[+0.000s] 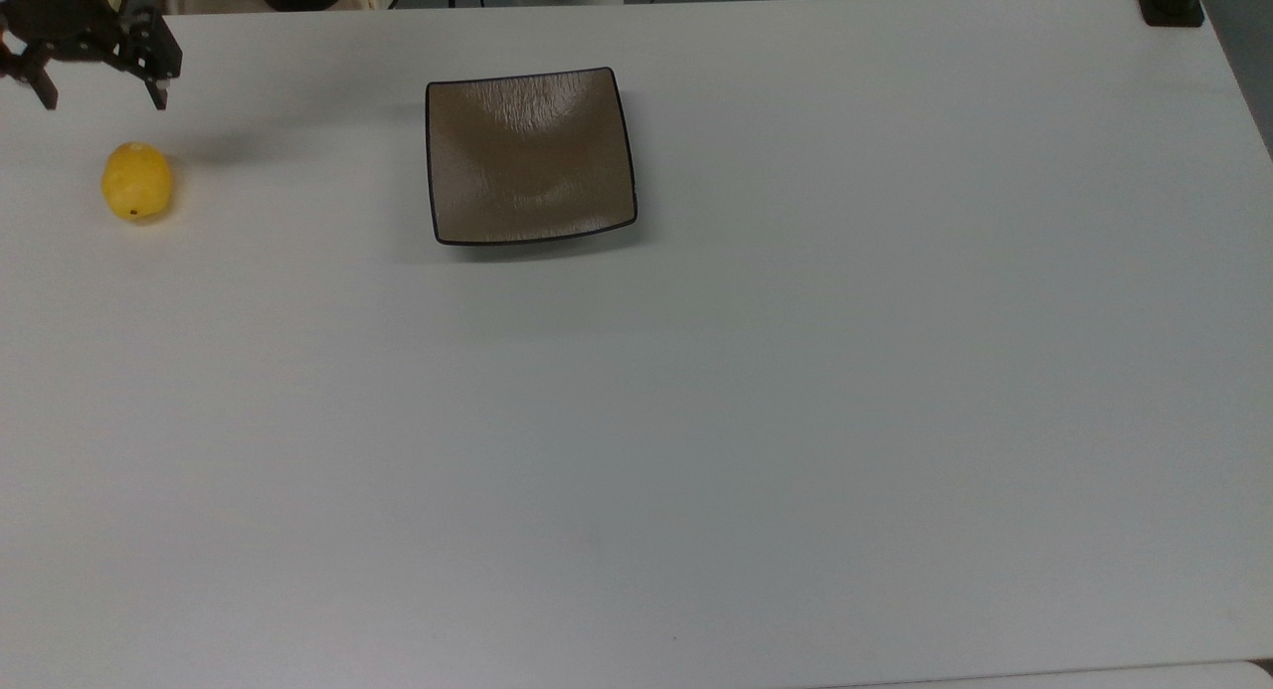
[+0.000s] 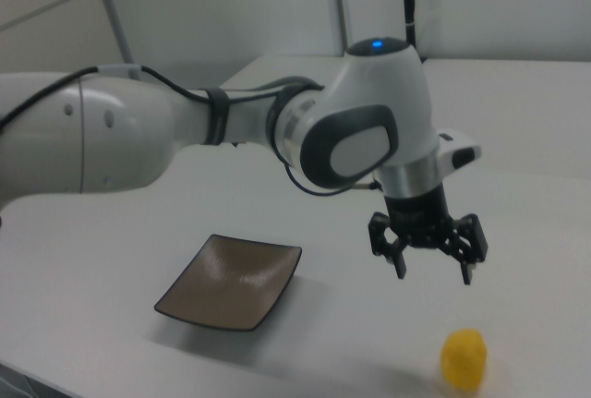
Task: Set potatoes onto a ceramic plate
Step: 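Move the open gripper over to the yellow potato, then lower the gripper around the yellow potato and close it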
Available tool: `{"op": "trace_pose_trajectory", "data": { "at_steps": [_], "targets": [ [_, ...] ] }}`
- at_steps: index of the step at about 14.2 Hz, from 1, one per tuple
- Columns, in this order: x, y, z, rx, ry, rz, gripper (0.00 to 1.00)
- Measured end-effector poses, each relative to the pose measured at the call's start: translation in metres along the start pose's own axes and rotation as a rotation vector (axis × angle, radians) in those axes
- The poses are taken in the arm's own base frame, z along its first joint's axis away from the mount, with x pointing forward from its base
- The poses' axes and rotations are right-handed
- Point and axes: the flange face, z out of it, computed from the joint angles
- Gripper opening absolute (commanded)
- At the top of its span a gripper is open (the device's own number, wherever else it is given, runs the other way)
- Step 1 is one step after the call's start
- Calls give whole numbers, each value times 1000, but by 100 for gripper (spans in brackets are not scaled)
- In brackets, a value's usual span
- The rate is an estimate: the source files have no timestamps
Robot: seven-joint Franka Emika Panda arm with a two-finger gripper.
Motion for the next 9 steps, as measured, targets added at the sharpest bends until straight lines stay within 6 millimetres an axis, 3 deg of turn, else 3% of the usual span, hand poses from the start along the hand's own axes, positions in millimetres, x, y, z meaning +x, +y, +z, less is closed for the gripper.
{"op": "trace_pose_trajectory", "data": {
  "at_steps": [5,9],
  "targets": [
    [0,0,63,-24,14,-3,100],
    [-7,4,91,-41,8,-5,100]
  ]
}}
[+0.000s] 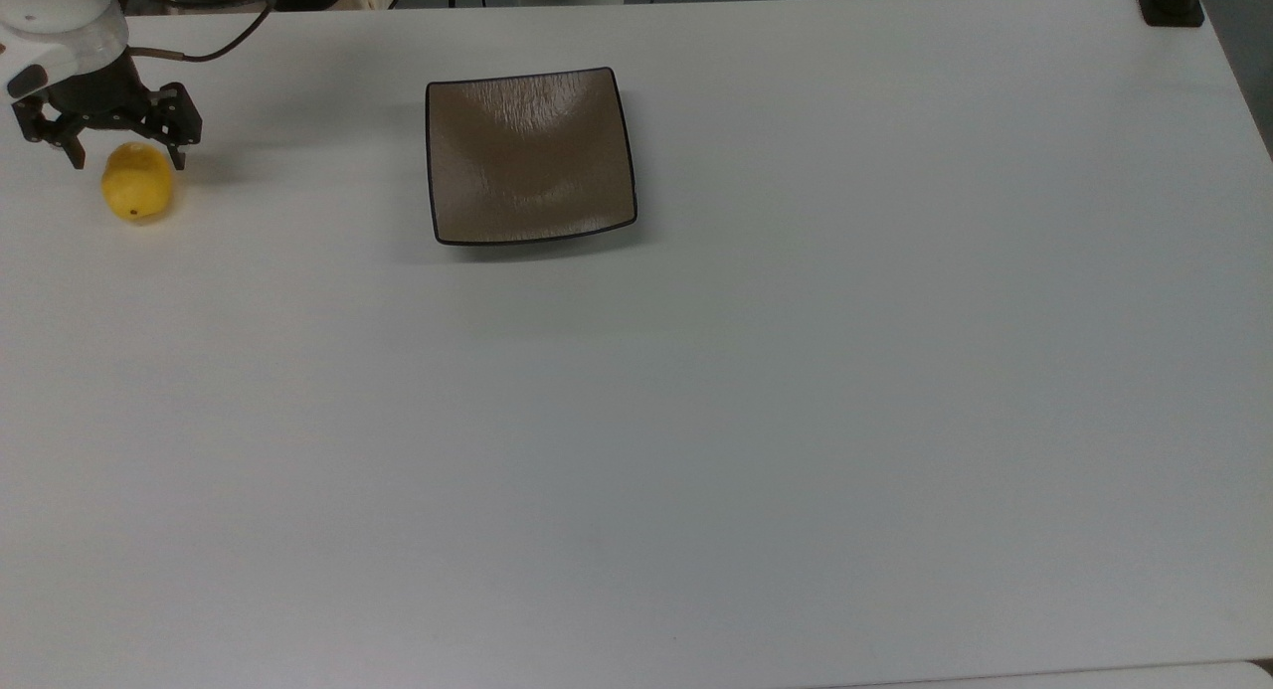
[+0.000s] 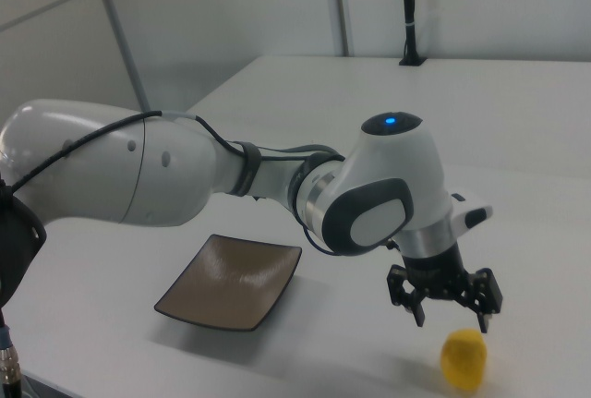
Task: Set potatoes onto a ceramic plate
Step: 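Lower the gripper around the yellow potato and close it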
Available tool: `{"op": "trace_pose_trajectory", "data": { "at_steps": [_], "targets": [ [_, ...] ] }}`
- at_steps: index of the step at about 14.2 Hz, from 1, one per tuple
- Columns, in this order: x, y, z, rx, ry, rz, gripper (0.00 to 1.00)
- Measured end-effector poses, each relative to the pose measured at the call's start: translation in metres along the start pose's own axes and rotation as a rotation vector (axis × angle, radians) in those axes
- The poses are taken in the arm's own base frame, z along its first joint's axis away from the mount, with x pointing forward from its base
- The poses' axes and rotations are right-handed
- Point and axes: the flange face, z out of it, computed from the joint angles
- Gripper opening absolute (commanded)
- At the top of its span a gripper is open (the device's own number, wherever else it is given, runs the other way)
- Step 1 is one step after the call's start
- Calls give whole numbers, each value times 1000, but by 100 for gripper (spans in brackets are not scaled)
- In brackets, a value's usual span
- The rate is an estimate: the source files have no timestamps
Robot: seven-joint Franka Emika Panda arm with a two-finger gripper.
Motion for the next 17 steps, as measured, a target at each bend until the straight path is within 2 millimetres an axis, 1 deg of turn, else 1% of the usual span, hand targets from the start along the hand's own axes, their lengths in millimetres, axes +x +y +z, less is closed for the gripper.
{"op": "trace_pose_trajectory", "data": {
  "at_steps": [4,7,11,13,14,15,16,17],
  "targets": [
    [-13,13,12,-27,-27,2,100],
    [-12,12,23,-33,-22,-2,100],
    [-17,1,50,-61,20,-12,100],
    [-20,-2,57,-60,11,-21,100],
    [-20,-3,58,-61,8,-25,95],
    [-20,-3,58,-61,6,-27,81],
    [-20,-3,58,-61,6,-27,63],
    [-20,-3,58,-61,6,-27,49]
  ]
}}
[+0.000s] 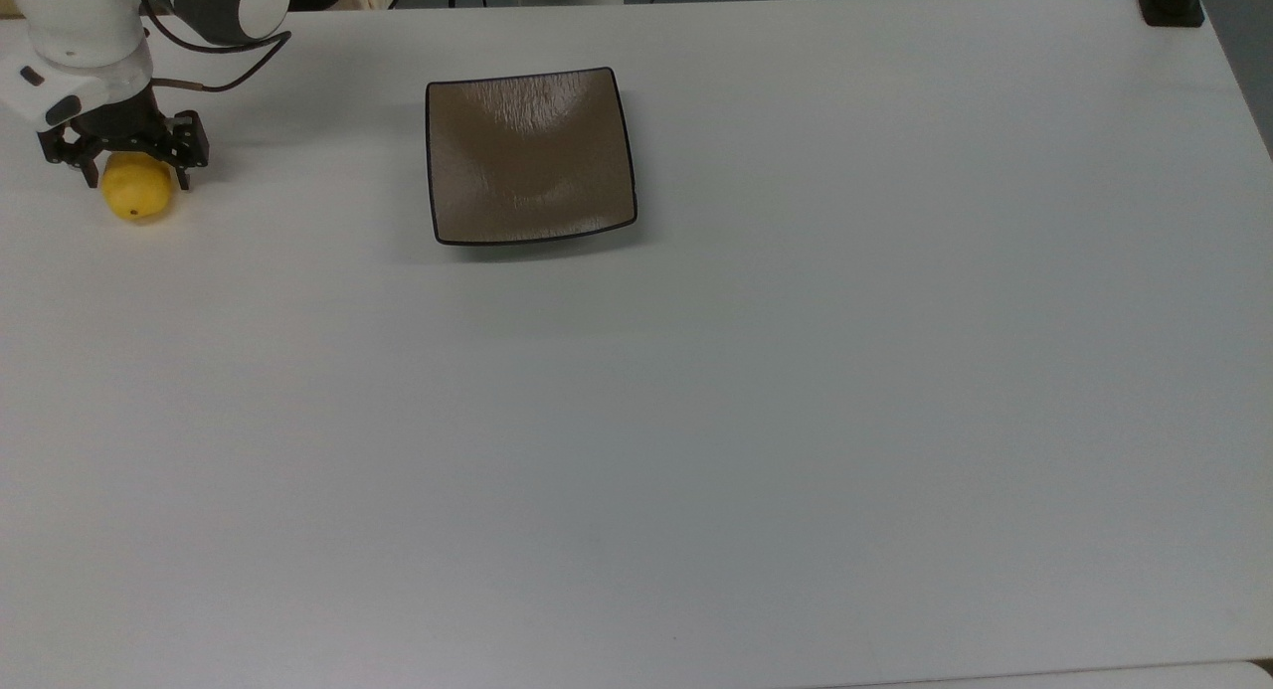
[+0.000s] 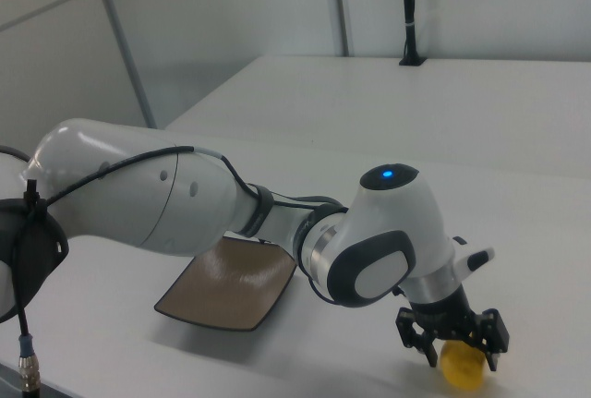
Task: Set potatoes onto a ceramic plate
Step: 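Lower the gripper around the yellow potato and close it, then lift the potato and carry it over the brown plate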
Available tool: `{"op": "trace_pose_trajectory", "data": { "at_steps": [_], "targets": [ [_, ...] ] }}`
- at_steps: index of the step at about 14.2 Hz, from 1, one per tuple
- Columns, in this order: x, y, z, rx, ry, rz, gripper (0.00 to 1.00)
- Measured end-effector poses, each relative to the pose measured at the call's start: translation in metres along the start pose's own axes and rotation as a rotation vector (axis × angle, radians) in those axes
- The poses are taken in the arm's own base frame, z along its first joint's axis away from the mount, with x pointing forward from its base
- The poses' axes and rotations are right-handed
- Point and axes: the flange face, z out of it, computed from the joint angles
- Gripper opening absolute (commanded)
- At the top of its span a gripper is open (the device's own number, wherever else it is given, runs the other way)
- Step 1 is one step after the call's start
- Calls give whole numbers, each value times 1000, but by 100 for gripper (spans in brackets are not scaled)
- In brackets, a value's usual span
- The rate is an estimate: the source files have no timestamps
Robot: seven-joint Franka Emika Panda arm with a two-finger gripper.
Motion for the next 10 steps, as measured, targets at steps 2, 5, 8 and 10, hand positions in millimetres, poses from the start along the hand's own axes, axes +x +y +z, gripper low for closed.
{"op": "trace_pose_trajectory", "data": {
  "at_steps": [2,5,8,10],
  "targets": [
    [0,0,0,0,0,0,19],
    [0,0,-1,-1,1,-1,11],
    [3,-2,-7,3,0,-5,11],
    [9,-6,-41,24,-13,-15,11]
  ]
}}
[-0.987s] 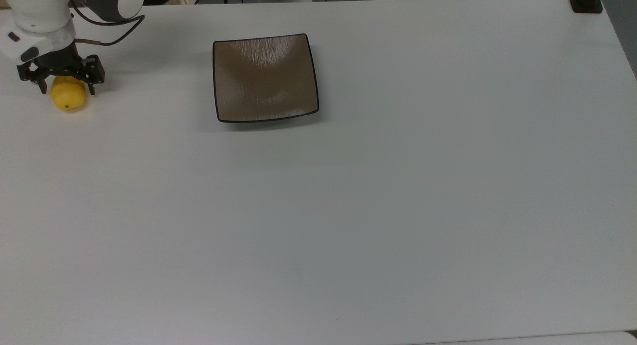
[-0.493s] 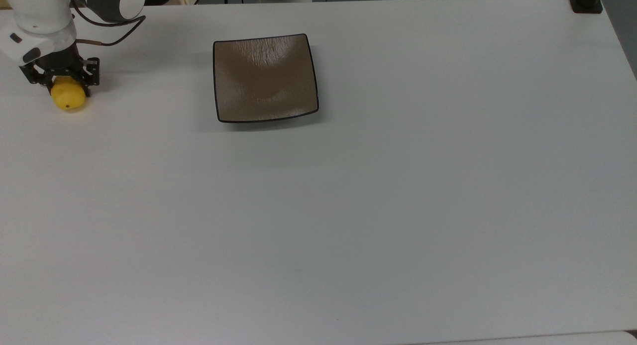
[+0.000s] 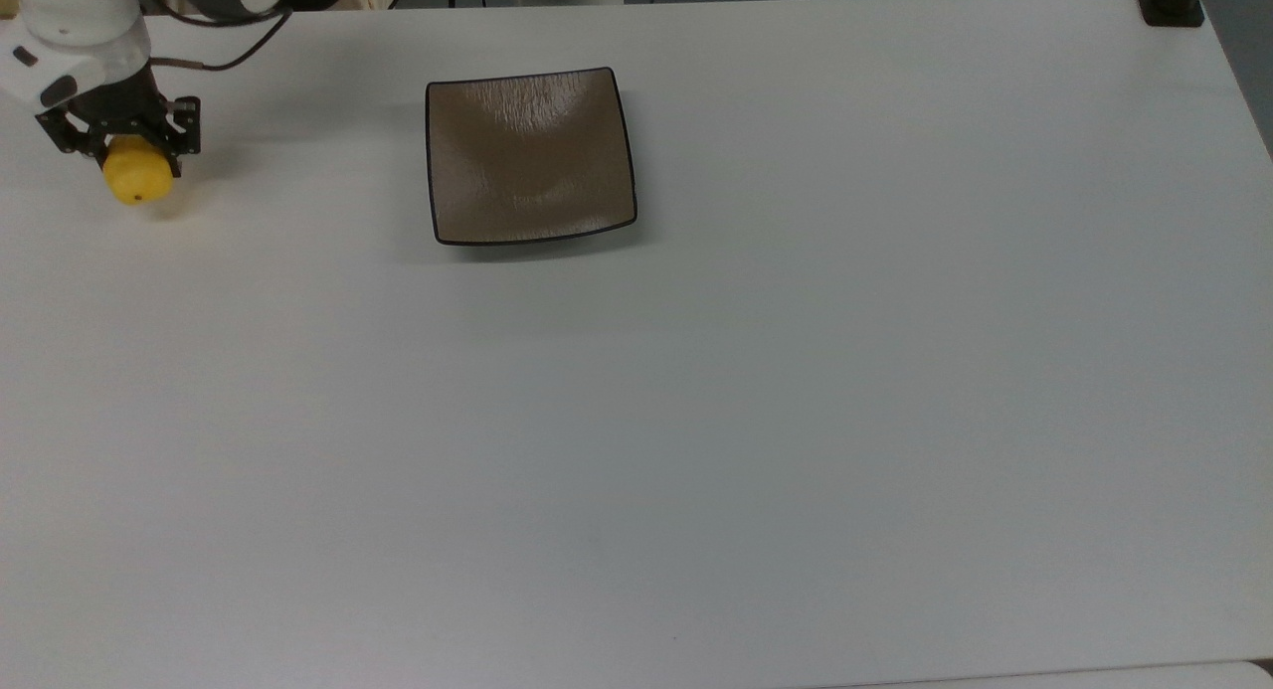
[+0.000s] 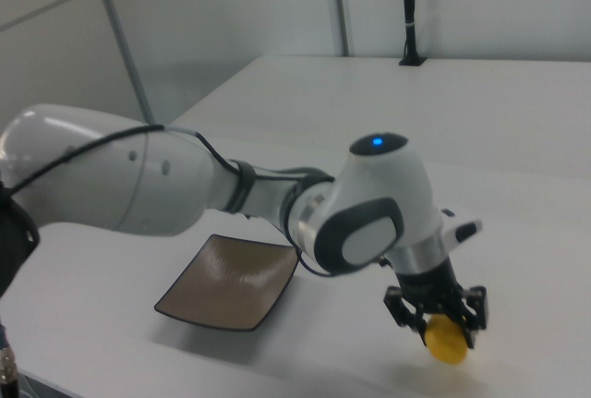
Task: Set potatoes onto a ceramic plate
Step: 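Lift the potato and carry it over the brown plate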
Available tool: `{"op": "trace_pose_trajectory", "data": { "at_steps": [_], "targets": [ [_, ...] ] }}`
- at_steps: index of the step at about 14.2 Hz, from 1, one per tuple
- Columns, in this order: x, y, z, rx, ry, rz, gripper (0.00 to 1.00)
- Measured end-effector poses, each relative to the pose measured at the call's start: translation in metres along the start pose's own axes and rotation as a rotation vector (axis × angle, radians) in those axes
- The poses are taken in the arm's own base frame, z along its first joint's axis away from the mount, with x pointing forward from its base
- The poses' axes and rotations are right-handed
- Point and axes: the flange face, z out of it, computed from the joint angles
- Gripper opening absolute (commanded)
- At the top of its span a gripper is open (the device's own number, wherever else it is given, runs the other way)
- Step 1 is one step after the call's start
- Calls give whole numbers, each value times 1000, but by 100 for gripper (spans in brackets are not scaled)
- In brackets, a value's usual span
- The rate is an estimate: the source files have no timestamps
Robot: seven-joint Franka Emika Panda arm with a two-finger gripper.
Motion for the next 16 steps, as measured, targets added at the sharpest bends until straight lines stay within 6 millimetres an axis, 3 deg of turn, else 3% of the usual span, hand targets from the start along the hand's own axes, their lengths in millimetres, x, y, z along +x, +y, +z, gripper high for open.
{"op": "trace_pose_trajectory", "data": {
  "at_steps": [2,8,11,13,16],
  "targets": [
    [9,-12,-47,22,-9,-23,11],
    [10,-41,-165,73,3,-54,11],
    [12,-87,-223,147,22,-89,12],
    [21,-113,-238,166,20,-85,12],
    [44,-168,-257,174,14,-74,12]
  ]
}}
